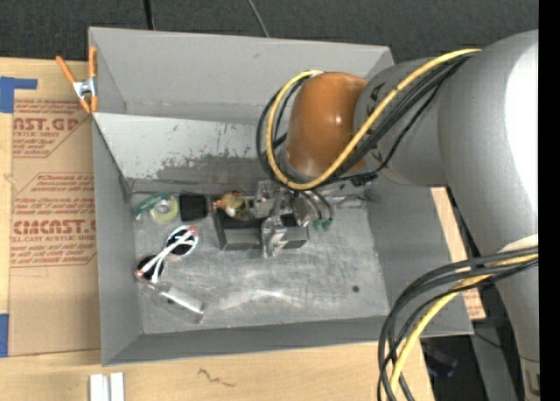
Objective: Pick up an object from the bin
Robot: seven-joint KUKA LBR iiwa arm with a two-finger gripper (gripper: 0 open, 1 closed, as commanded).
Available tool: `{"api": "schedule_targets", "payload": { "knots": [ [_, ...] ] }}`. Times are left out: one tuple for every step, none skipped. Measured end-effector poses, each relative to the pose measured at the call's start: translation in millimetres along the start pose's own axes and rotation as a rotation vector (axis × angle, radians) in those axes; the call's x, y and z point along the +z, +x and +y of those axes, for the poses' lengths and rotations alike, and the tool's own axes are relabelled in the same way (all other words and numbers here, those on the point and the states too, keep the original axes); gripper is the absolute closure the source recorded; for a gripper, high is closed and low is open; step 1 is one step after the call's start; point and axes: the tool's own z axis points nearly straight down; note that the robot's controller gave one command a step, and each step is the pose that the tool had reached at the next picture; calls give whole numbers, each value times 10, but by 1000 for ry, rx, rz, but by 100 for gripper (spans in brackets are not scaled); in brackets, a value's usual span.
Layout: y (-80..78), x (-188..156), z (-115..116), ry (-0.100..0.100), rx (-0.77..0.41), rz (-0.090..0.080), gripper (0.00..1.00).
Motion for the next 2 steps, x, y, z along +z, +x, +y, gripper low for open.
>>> {"api": "schedule_targets", "payload": {
  "knots": [
    [0,0,0,0,0,0,100],
    [39,-18,-1,0,1,-7,100]
  ]
}}
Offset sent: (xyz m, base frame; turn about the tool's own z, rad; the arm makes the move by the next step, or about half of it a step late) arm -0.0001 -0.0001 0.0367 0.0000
